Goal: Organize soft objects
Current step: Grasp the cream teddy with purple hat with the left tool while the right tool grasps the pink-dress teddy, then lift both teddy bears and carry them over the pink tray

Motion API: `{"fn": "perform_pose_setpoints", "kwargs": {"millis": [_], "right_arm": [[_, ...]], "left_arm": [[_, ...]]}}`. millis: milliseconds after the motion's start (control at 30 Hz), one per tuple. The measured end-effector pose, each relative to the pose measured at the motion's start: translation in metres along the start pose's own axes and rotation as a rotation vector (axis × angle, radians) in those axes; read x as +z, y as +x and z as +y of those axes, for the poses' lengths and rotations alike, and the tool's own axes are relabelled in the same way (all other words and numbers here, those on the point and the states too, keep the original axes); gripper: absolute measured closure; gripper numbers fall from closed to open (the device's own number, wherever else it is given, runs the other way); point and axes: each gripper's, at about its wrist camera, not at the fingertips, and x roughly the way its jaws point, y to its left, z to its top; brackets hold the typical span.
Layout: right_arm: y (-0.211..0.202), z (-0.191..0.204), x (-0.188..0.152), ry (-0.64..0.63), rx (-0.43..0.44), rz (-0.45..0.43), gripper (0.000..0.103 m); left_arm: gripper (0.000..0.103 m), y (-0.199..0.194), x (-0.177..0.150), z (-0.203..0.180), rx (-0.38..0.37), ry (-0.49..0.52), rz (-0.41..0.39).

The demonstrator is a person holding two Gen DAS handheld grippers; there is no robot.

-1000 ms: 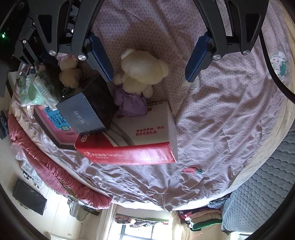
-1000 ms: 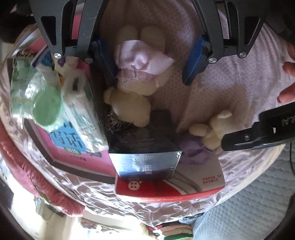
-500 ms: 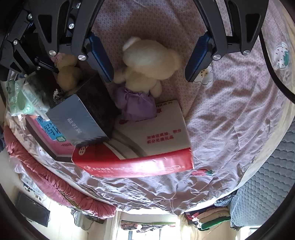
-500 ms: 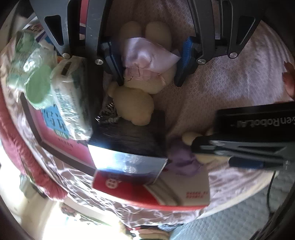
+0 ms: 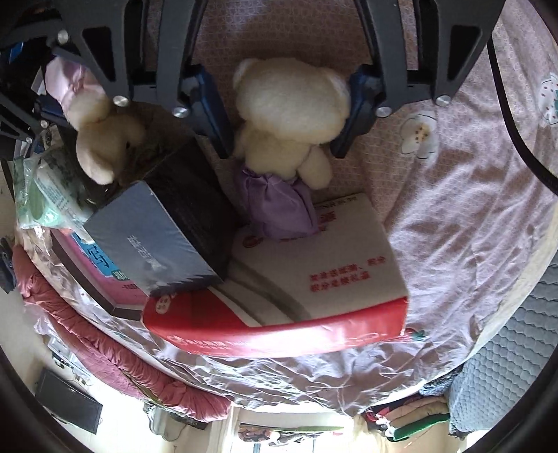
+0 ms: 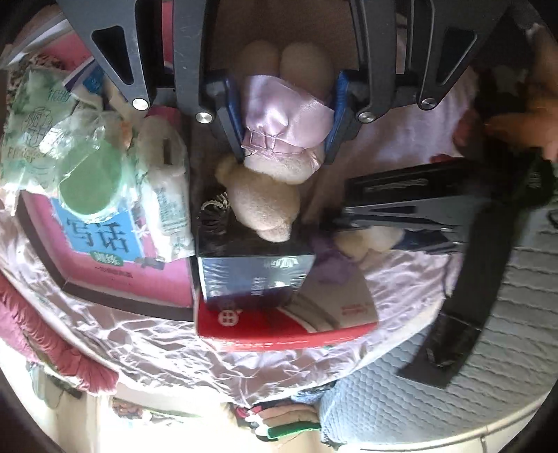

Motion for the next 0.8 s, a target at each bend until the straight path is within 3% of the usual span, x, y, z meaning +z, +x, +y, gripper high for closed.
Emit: {"fn": "perform_pose_setpoints", "kwargs": {"millis": [167, 433, 800], "right_arm": [[-0.009, 0.0, -0.004, 0.041, 0.052, -0.005, 0.061], [-0.022, 0.001, -0.003, 0.056, 0.087, -0.04, 0.061], [-0.047, 0.002, -0.003, 0.062, 0.123, -0.097, 0.061]], "left_arm": [[0.065, -0.002, -0.001, 0.0, -0.069, -0.019, 0.019], [0.066, -0.025, -0.009, 0.004, -0.083, -0.044, 0.008], [0.066, -0.073, -0.011, 0.005, -0.039, -0.06, -0.07]]}}
